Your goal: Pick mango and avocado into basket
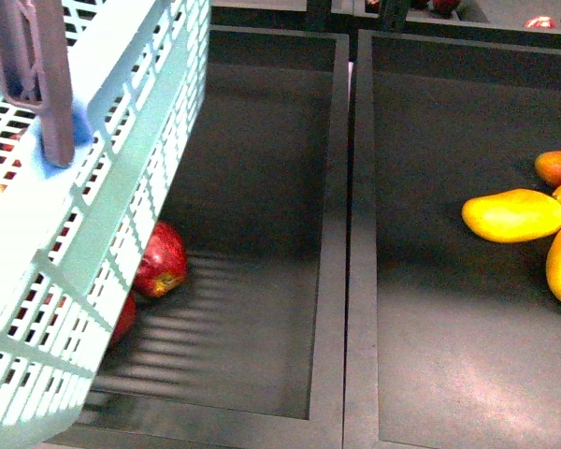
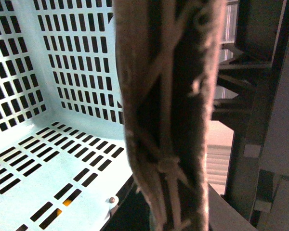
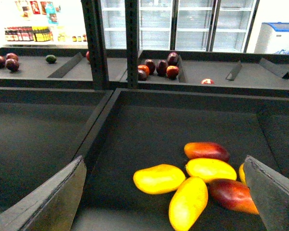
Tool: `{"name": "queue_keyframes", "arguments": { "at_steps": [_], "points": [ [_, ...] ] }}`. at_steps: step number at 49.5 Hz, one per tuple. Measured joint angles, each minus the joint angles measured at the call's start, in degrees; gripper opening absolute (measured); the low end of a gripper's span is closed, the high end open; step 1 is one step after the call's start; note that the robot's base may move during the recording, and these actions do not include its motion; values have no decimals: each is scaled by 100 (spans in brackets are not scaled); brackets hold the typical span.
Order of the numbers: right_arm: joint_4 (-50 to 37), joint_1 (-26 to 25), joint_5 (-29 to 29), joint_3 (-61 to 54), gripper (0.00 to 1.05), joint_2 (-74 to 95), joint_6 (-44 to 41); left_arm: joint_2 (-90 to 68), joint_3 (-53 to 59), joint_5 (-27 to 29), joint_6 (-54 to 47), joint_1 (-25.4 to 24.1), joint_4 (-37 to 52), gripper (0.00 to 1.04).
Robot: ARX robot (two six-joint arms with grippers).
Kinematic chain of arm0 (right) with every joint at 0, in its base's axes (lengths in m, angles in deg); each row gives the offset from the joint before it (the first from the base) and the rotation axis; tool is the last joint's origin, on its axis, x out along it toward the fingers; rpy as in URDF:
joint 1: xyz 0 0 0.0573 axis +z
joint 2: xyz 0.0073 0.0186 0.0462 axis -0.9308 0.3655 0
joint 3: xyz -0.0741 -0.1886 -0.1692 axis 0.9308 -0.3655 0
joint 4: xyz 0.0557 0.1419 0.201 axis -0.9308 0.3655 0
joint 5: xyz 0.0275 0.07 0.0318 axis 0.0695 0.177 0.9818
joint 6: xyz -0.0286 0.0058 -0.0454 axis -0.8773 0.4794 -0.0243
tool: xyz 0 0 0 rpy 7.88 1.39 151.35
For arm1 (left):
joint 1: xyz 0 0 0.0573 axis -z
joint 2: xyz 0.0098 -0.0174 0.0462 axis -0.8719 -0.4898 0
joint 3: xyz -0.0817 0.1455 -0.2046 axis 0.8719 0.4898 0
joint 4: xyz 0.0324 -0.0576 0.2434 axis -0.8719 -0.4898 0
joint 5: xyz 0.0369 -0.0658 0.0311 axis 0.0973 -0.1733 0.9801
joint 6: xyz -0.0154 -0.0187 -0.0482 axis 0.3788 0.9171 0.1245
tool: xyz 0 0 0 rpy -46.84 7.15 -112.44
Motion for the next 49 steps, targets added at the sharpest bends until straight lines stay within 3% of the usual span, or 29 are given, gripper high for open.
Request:
{"name": "queue_keyframes", "arguments": {
  "at_steps": [24, 27, 33, 37, 41, 49],
  "points": [
    [0, 2, -2, 0, 97, 0, 0, -11, -2, 4, -114, 42, -13, 9],
    [0, 2, -7, 2, 97, 0, 0, -173, -149, -188, -1349, 94, -212, 9],
    [0, 2, -2, 0, 97, 0, 0, -949, -835, -1185, -5200, 120, -579, 9],
    [0, 2, -4, 0, 97, 0, 0, -1421, -1259, -1814, -6638, 136, -883, 9],
    [0, 2, -4, 0, 97, 0, 0, -1711, -1499, -2288, -7291, 223, -1095, 9],
    [0, 2, -4, 0, 97, 0, 0, -2223, -1591, -2577, -7683, 476, -1228, 9]
  ]
}}
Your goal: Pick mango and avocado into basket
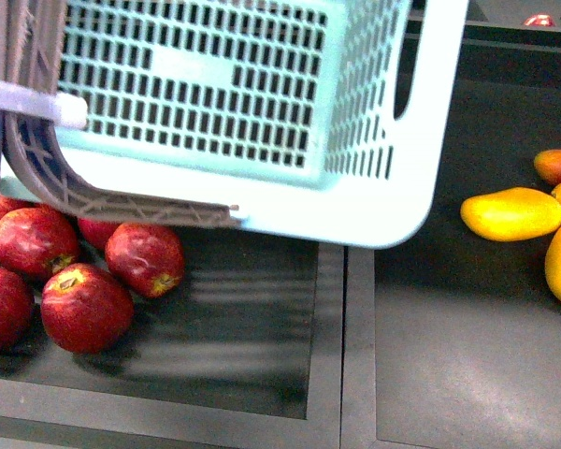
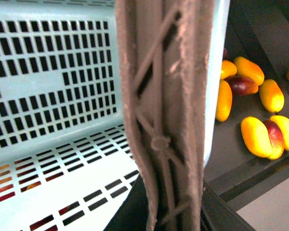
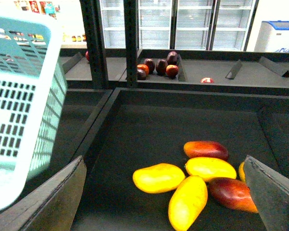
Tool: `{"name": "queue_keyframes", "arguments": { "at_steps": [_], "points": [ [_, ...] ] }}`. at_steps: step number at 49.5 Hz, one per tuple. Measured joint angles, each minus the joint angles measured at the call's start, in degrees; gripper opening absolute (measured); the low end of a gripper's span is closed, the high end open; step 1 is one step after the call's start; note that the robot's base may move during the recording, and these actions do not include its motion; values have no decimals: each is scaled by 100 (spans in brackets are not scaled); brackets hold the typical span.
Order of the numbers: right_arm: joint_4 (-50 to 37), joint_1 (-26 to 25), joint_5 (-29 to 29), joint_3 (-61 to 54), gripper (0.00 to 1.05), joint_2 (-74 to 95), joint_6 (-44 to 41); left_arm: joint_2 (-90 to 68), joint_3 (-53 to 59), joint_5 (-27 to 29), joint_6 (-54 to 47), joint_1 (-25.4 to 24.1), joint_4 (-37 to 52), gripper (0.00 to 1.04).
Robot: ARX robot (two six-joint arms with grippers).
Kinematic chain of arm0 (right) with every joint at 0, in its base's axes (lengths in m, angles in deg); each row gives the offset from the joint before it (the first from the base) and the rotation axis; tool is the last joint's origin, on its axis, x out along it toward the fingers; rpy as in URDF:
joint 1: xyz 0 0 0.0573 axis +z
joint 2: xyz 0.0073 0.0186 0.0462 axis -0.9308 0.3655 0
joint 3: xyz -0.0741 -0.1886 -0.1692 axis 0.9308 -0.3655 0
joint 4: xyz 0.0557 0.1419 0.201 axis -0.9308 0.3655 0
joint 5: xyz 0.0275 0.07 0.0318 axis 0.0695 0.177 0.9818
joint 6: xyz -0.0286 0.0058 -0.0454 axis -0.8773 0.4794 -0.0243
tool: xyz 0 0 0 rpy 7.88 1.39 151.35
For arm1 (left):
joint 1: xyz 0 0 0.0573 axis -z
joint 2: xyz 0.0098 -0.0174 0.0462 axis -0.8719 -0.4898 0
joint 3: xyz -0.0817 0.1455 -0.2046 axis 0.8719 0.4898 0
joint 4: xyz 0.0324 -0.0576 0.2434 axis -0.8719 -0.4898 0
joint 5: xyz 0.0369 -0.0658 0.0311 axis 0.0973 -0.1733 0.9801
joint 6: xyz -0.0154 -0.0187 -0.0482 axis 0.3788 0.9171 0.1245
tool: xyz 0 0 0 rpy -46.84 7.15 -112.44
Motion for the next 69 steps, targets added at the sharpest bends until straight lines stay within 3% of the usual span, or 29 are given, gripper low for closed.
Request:
{"name": "queue_keyframes", "arguments": {
  "at_steps": [16, 47, 53, 58, 69],
  "points": [
    [0, 0, 0, 0, 97, 0, 0, -66, -2, 498, 184, 35, 155, 8],
    [0, 0, 0, 0, 97, 0, 0, -57, -2, 387, 197, 87, 162, 8],
    [-372, 341, -1526, 7, 97, 321, 793, -57, -2, 413, 197, 79, 164, 8],
    [-739, -96, -1541, 131, 97, 1003, 1224, -57, -2, 404, 199, 70, 164, 8],
    [-1521, -1663, -72, 1445, 97, 3812, 1137, -57, -2, 310, 199, 85, 166, 8]
  ]
}}
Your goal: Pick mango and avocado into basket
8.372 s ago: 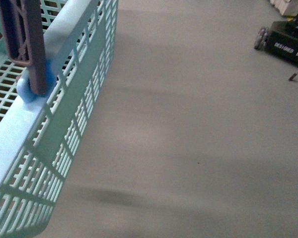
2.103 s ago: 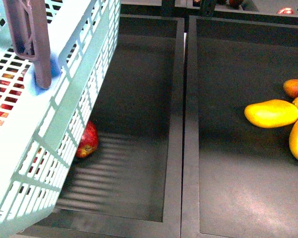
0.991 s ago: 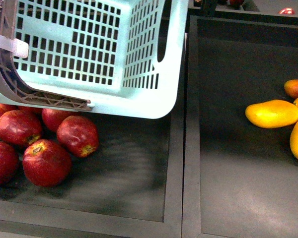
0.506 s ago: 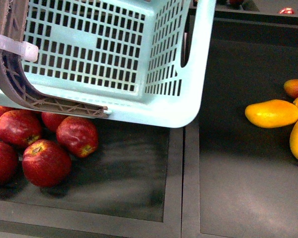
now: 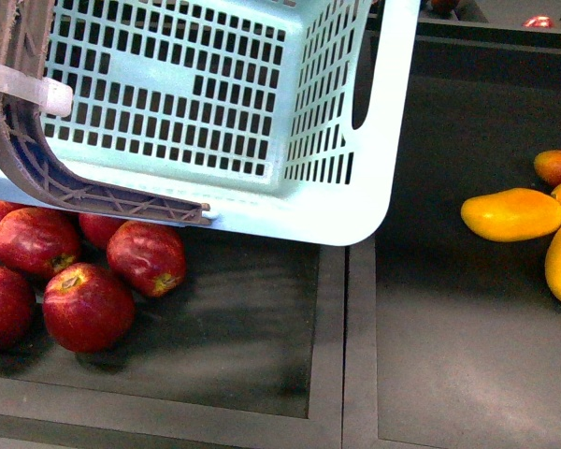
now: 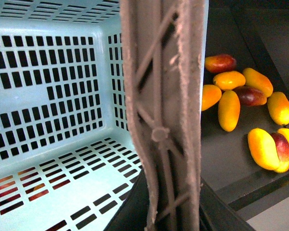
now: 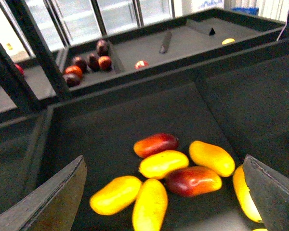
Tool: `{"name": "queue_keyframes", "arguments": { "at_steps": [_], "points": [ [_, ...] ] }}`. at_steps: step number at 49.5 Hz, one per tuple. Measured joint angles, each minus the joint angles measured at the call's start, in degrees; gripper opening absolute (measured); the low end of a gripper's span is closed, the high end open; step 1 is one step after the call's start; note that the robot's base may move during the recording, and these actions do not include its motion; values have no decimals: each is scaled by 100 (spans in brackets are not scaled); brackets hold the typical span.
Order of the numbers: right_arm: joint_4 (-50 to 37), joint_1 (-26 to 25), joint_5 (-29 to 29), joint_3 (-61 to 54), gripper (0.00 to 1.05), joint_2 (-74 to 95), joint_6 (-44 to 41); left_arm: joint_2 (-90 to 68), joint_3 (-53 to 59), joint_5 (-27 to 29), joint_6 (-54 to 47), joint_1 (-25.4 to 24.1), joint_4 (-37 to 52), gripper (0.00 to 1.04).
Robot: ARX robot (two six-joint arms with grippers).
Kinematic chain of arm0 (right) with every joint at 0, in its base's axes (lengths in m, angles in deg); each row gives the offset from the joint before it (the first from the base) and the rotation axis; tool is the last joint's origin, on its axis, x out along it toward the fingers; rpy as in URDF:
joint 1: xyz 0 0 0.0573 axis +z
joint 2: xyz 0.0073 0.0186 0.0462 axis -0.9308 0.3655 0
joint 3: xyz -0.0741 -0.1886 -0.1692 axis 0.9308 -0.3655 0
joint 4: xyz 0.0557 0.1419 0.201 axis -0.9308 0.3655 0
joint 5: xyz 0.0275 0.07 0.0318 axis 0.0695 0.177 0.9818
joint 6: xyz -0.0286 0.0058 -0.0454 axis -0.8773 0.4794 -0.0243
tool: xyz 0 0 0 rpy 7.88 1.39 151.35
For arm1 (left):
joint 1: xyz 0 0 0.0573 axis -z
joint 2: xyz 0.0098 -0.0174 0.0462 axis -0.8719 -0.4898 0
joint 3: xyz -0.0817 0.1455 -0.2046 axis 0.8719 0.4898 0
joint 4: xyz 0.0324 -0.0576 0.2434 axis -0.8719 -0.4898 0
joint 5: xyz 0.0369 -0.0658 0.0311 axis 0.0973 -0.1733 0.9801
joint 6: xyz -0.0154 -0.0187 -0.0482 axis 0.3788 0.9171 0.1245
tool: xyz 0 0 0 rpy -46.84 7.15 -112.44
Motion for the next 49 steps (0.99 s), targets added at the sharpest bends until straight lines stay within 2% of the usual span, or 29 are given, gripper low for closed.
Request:
{"name": "queue_keyframes", "arguments": {
  "at_steps": [16, 23, 33, 49],
  "points": [
    [-566, -975, 1368, 1156, 97, 4004, -1650, 9, 0, 81, -2, -2, 0, 8],
    [-1075, -1104, 1692, 1305, 97, 5324, -2157, 9, 0, 74, 2, -4, 0, 8],
    [-1910, -977, 1954, 1659, 97, 7125, -2446, 9, 0, 20, 2, 0, 0, 8],
    [-2223, -850, 1425, 2240, 97, 8518, -2726, 9, 0, 59, 0, -2, 0, 8]
  ]
}}
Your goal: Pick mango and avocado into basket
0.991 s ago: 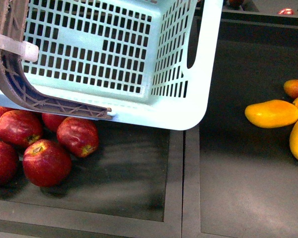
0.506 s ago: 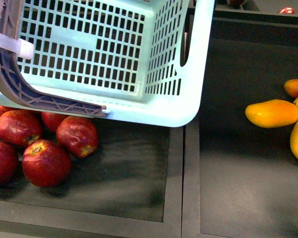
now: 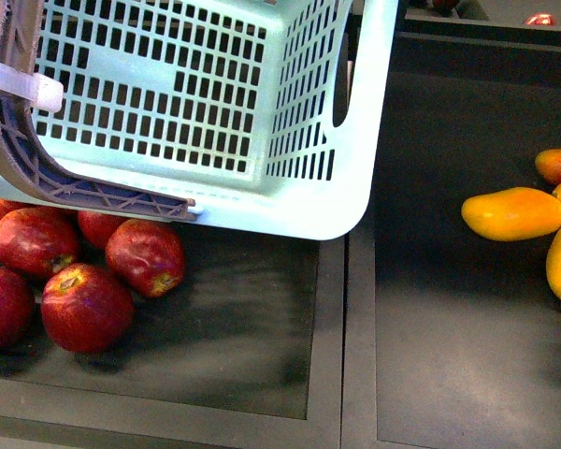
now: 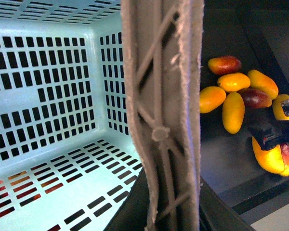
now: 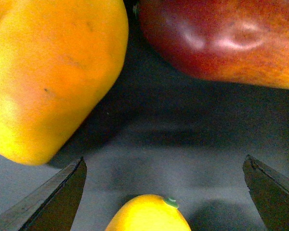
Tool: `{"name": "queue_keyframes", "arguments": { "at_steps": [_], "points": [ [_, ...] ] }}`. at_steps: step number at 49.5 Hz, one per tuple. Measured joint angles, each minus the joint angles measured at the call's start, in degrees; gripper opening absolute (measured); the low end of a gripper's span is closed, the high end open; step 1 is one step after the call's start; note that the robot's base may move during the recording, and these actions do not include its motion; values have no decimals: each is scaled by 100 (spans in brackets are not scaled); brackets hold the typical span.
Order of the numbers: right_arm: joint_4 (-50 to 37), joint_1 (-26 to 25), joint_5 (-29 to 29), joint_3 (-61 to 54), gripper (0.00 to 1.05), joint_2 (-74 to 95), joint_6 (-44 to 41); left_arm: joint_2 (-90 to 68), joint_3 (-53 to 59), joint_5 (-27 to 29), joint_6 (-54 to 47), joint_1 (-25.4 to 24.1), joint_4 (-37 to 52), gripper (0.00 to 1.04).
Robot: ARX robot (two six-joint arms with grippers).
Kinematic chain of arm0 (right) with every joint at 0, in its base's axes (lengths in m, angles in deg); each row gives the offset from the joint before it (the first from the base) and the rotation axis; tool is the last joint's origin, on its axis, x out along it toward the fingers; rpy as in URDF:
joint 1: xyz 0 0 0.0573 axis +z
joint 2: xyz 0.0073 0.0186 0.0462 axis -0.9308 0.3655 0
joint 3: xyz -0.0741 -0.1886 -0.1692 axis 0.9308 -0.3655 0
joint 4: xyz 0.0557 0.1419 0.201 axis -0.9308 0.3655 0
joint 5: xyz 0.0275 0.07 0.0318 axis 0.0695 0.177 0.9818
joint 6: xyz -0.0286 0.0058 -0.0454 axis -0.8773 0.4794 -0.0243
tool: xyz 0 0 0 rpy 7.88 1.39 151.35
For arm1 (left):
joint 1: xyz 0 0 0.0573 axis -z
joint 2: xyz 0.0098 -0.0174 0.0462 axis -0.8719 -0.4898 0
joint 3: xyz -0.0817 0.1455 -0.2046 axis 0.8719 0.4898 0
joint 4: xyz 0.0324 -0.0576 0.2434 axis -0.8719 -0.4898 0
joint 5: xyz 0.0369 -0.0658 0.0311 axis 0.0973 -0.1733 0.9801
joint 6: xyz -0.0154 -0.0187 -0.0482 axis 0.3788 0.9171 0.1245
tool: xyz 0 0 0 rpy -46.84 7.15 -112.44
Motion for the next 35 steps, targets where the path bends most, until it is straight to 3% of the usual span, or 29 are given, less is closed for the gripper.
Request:
{"name": "queue_keyframes", "arguments": {
  "at_steps": [35],
  "points": [
    [184, -72, -155, 37, 97, 280, -315, 2, 0, 0, 0, 0, 0, 8]
  ]
}}
